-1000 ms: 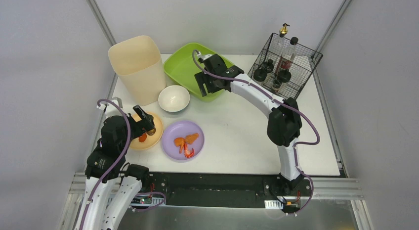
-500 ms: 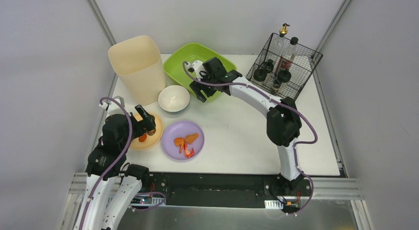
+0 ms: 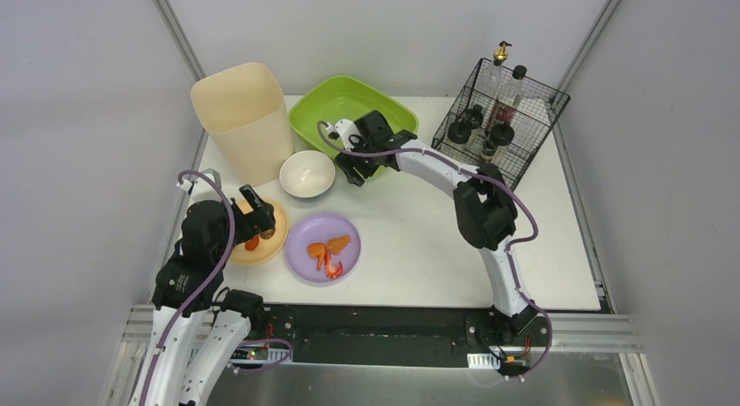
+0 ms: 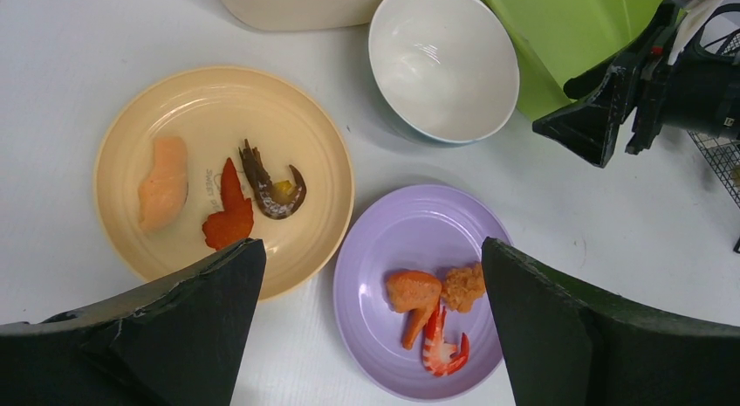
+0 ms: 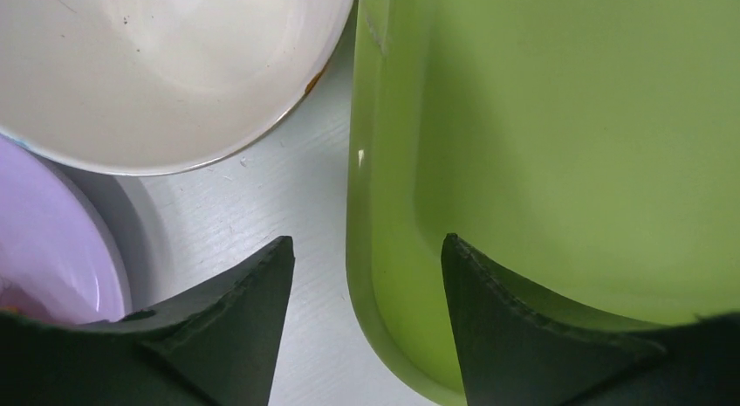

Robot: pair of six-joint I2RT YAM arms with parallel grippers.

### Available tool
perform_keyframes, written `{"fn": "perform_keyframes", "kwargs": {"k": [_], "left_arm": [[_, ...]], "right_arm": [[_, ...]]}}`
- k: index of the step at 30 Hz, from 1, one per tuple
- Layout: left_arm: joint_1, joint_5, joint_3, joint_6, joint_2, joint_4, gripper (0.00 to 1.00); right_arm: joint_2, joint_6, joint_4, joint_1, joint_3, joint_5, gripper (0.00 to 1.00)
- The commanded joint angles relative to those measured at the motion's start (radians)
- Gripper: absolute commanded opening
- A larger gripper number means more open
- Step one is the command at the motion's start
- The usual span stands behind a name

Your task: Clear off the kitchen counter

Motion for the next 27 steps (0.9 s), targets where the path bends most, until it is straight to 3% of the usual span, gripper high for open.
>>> {"fn": "perform_keyframes", "kwargs": {"k": [1,5,14,16,27], "left_arm": [[0.012,0.005,0.01,0.011,0.016,-0.006,1.0],[0.012,0.002,0.009,0.014,0.015,-0.006,1.0],[0.012,-0.005,0.01,0.016,0.013,-0.006,1.0],[0.012,-0.005,0.01,0.018,0.013,-0.006,1.0],[0.014,-0.009,0.007,0.02,0.012,-0.007,1.0]], "right_arm": [[-0.01,-0.013,0.031,-0.002,0.023,-0.033,0.62],[-0.012,0.013,0.034,-0.002,0.012,-0.034,0.38],[-0.031,0.031,0.037,0.021,-0.026,0.034,0.1],[-0.039,0.045,0.037,0.036,-0.033,0.071,0.0],[-0.102,0.289,0.122,0.122,-0.11,0.276,0.0]]}}
